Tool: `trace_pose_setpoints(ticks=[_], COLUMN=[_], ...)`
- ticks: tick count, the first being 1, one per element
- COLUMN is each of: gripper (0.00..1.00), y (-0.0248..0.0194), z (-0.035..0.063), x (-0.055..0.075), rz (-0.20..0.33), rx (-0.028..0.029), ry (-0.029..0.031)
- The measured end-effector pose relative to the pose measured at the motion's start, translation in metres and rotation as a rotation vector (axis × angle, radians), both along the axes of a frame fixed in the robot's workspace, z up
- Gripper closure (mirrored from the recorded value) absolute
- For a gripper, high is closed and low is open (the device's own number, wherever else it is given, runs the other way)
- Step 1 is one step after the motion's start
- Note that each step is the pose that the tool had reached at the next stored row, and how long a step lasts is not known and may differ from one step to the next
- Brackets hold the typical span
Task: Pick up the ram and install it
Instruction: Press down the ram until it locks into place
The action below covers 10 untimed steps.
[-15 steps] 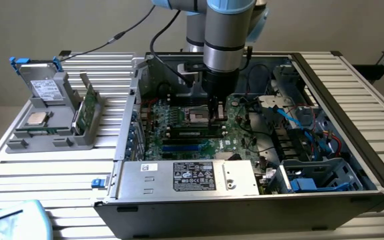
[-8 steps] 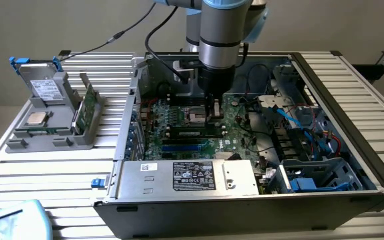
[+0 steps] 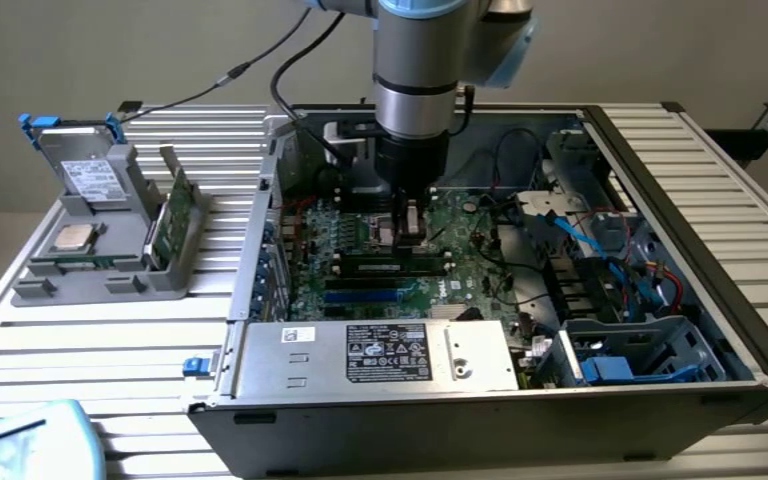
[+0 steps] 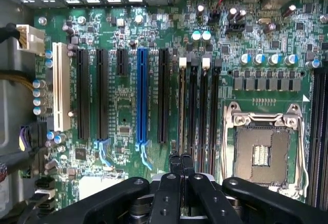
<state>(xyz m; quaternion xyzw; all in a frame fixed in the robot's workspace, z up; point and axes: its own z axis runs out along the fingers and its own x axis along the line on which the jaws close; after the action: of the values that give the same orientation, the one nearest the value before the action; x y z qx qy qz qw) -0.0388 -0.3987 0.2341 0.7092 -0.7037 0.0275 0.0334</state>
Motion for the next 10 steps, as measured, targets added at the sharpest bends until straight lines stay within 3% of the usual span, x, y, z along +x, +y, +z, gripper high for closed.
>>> trace_pose_setpoints(ticks=[10], gripper=[0.89], y=[0.0000], z=[0.0000], x=[-0.019], rz=[0.000], rx=[-0.0001], ry=[0.0000])
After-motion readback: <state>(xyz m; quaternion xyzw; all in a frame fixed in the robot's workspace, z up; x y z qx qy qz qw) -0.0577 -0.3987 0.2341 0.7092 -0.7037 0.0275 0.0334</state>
